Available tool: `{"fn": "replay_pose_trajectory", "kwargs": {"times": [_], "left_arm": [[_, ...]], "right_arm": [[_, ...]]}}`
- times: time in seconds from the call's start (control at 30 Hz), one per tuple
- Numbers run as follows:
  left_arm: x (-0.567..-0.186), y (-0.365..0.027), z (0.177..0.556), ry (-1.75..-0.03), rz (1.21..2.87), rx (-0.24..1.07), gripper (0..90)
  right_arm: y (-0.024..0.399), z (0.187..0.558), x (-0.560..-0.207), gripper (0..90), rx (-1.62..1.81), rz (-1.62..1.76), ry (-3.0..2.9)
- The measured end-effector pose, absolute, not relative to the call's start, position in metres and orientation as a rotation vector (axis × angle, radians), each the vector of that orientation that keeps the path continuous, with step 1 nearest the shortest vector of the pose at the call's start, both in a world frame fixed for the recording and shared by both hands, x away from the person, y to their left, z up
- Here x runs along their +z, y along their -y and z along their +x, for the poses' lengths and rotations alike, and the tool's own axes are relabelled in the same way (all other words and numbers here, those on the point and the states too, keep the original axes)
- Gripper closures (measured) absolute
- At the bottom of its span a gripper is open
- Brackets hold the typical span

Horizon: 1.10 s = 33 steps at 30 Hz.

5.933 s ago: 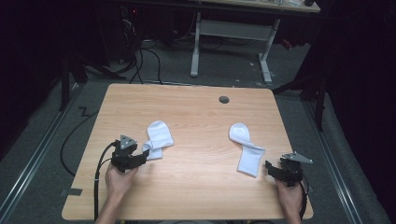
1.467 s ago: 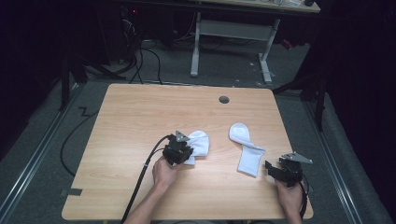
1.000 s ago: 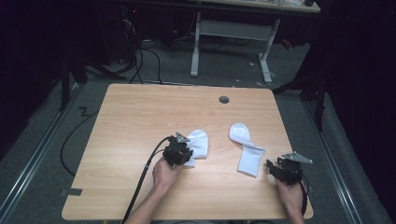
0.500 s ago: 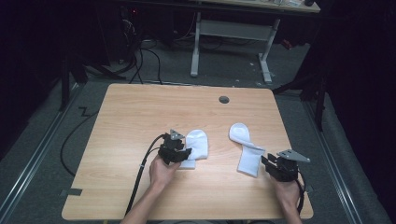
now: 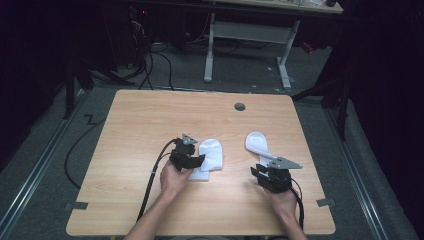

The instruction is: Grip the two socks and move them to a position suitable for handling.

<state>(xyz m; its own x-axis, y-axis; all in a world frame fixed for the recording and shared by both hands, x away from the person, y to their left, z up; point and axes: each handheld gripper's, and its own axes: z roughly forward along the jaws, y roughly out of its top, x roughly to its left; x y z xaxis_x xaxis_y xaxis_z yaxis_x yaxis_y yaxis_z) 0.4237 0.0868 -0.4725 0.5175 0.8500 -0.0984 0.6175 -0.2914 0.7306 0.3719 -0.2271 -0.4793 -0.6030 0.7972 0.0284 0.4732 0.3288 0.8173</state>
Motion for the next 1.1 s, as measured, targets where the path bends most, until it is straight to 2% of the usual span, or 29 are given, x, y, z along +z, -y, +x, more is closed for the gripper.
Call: {"fn": "replay_pose_trajectory", "kwargs": {"times": [0.17, 0.53, 1.1], "left_arm": [[-0.47, -0.086, 0.426, -1.173, 2.013, 0.428, 57.4], [-0.477, -0.093, 0.435, -1.229, 2.007, 0.409, 56.1], [-0.481, -0.086, 0.438, -1.219, 2.008, 0.372, 57.1]], "right_arm": [[0.209, 0.371, -0.479, 70.7, 1.2, 1.07, -2.265], [0.18, 0.371, -0.482, 71.3, 1.245, 1.016, -2.336], [0.12, 0.373, -0.491, 69.3, 1.261, 0.898, -2.459]]}}
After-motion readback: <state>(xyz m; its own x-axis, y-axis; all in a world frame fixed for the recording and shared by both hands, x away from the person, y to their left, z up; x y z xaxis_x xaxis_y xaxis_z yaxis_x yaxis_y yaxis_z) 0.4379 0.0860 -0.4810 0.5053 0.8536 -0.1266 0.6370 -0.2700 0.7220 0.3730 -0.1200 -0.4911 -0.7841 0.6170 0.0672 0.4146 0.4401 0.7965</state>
